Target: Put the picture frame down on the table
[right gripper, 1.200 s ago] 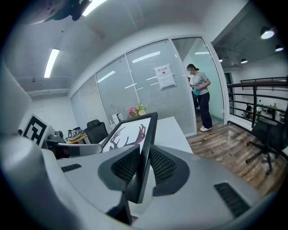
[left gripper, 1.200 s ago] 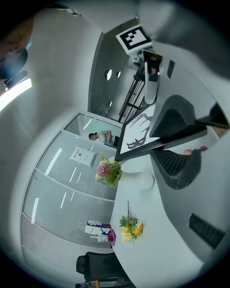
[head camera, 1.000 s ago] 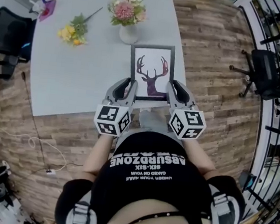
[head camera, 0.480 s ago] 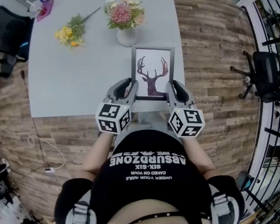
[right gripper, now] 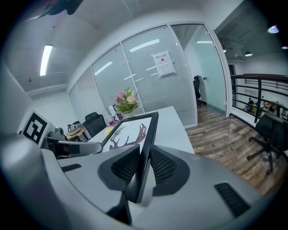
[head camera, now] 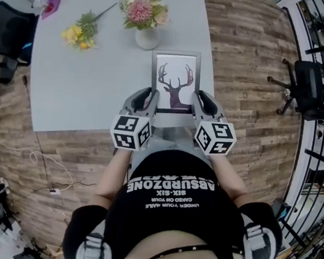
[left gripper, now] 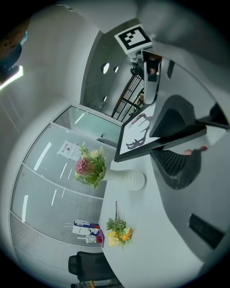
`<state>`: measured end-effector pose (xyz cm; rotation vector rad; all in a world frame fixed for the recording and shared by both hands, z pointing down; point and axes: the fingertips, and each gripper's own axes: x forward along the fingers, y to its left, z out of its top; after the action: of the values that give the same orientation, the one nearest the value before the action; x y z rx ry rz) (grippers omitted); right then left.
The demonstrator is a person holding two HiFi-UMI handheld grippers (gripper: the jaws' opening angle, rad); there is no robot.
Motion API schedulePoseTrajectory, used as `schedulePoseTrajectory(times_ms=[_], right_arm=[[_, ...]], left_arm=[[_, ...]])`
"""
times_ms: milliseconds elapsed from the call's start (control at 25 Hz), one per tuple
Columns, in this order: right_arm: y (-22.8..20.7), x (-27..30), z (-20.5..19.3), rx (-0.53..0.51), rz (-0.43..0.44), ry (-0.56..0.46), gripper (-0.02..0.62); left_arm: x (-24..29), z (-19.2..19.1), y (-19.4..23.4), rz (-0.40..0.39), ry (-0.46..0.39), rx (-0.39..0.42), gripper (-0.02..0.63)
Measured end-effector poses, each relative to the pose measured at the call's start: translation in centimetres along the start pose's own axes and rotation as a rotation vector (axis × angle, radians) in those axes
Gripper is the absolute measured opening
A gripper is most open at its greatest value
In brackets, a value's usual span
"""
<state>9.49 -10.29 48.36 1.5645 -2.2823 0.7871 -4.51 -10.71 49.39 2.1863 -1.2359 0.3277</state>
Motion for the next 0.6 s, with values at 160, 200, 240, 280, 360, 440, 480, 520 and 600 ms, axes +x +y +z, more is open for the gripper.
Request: schedulePoseTrajectory(times_ms=[160,200,240,280,360,440,480,520,600], right_arm=[[-0.3,0.5,-0.6,0.0,0.007,0.007,0.084],[-0.3,0.7,-0.7,0.001,0.008,0.01,0.084],[-0.3,0.9,-0.8,0.003,0.009,0.014,0.084],[-0.4,1.1,-1.0,0.007,0.011,0.018,0.084],[-0.5,1.4,-1.2,0.016,0.013,0.027,0.084],[-0.7,1.7,-1.4,0.021,0.014,0.033,0.084],[-0.8,1.7,-1.5,0.022,0.014,0.036,0.084],[-1.0,1.8,-1.6,0.024,0.013,0.039,0.084],[-1.3,2.0,-2.0,0.026,0.013,0.047,0.084]], left_arm=[[0.4,-0.9,0.3,0.01,0.012,-0.014,0.098],[0.5,-1.0,0.5,0.013,0.015,-0.019,0.098],[0.6,-1.2,0.6,0.015,0.019,-0.023,0.098],[0.6,-1.2,0.8,0.016,0.022,-0.026,0.098],[0.8,-1.3,0.9,0.019,0.03,-0.027,0.098],[1.1,-1.4,1.0,0.021,0.037,-0.026,0.098],[1.3,-1.5,1.0,0.022,0.041,-0.026,0.098],[1.5,-1.6,1.0,0.023,0.045,-0.026,0.098],[1.8,-2.0,1.1,0.025,0.054,-0.03,0.098]])
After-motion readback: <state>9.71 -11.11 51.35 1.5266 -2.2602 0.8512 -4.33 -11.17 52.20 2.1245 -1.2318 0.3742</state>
